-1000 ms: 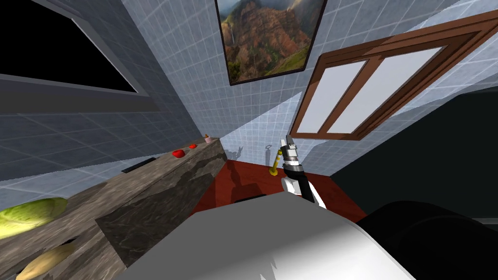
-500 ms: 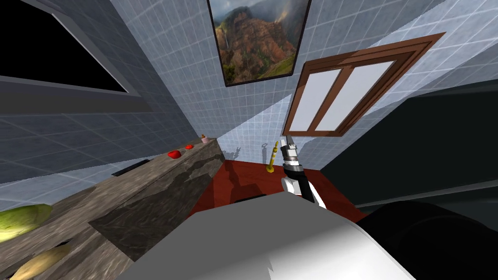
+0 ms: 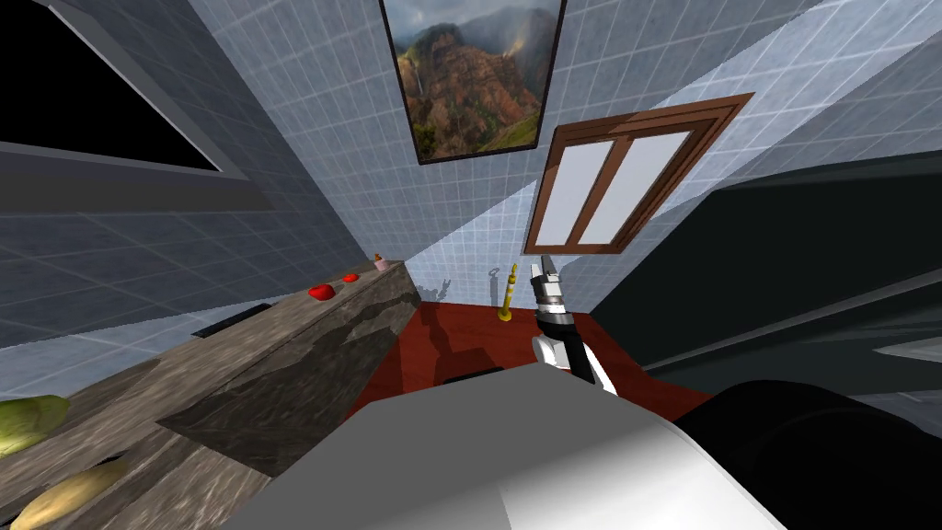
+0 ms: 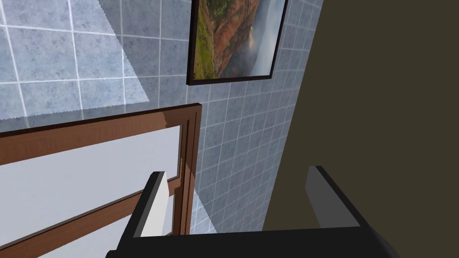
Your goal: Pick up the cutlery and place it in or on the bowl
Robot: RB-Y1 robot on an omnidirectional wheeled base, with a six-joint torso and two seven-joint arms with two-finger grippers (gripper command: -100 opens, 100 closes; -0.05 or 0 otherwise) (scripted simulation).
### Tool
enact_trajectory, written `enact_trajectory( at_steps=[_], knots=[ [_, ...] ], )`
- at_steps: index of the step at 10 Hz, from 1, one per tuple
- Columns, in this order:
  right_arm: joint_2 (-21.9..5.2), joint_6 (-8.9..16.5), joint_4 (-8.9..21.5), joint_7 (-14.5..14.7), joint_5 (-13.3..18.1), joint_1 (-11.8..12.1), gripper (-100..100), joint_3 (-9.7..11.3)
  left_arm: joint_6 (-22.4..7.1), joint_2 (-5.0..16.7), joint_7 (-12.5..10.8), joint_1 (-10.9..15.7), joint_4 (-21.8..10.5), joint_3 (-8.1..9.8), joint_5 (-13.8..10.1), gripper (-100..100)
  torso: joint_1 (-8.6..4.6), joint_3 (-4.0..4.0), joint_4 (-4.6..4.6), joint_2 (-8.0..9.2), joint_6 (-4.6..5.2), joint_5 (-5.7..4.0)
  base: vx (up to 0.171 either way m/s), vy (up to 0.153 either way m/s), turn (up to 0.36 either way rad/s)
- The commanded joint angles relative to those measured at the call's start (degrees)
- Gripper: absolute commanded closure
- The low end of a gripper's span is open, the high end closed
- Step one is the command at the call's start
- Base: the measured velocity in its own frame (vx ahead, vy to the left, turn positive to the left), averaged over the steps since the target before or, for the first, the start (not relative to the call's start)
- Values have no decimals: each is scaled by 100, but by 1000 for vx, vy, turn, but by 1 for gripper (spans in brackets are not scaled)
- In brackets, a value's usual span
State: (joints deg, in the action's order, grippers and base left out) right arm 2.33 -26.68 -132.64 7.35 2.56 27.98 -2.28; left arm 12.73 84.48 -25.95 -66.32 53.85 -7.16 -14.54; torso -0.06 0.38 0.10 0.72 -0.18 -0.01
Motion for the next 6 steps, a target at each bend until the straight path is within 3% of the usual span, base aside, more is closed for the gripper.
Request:
enact_trajectory(
  at_steps=[1,3,6],
  knots=[
    [0,0,0,0,0,0,0,0,113,7,-64,47,-167,-100,-18,100,0,0,0,0,0,0,-112,-9,-24],
    [0,0,0,0,0,0,0,0,415,57,-250,75,-538,-302,-127,100,13,-4,-1,-8,4,2,-140,-13,-78],
    [0,0,0,0,0,0,0,0,820,96,-506,176,-1024,-602,-279,100,-2,13,5,21,-7,-2,-196,-36,-58]
  ],
)
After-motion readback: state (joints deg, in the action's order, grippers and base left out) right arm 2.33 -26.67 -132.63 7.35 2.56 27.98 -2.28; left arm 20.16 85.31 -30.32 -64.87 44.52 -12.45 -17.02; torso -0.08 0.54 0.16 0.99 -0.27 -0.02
